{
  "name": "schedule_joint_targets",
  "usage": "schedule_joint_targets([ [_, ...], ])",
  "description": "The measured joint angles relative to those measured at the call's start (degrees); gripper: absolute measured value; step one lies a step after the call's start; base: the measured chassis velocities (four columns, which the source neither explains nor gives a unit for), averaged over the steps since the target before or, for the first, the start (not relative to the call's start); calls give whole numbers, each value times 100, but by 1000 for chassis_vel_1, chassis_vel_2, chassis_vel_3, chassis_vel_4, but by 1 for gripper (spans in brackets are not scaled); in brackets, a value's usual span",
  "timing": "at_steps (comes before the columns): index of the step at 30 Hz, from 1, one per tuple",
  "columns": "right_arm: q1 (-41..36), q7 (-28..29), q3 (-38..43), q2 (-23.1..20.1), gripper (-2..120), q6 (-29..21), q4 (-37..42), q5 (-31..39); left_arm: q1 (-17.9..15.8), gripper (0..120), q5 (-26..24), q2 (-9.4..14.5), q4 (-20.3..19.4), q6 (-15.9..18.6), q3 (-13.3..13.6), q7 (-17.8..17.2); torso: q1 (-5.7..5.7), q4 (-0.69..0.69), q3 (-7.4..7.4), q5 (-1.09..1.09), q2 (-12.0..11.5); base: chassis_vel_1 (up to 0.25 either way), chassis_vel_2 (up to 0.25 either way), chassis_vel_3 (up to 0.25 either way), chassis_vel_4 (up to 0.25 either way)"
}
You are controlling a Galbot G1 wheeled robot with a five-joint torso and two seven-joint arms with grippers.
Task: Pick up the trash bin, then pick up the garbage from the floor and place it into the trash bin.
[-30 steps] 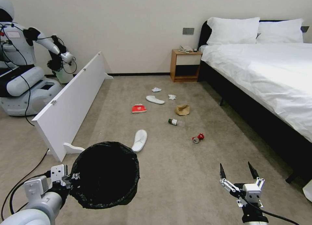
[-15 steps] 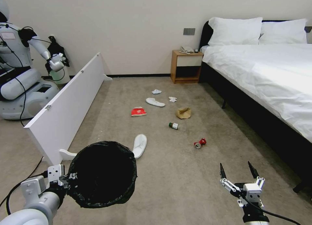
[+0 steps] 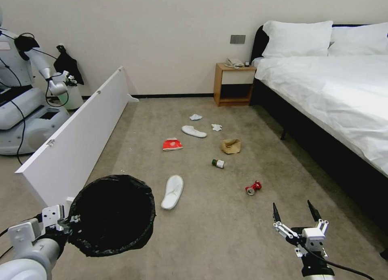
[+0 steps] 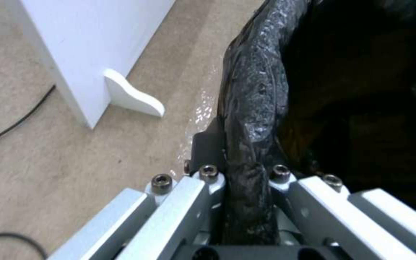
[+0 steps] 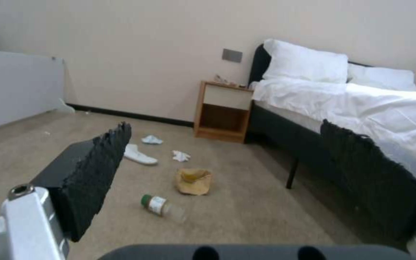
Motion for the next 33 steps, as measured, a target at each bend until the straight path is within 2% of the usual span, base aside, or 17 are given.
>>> schedule_joint_targets([
  [10, -18, -60, 58, -44, 100, 14, 10, 48, -38, 3, -18, -36, 77, 0, -53, 35, 0, 0, 0, -2, 0, -163, 163, 165, -166],
  [20, -9, -215, 87, 54, 100, 108, 12, 62, -137, 3, -1, -10, 84, 0, 130, 13, 0, 0, 0, -2, 0, -174, 173, 181, -176],
  [33, 17, -237, 47, 91, 100, 160, -37, 27, 37, 3, -54, -26, -61, 1, -31, 21, 0, 1, -1, 0, 0, -172, 172, 166, -166],
])
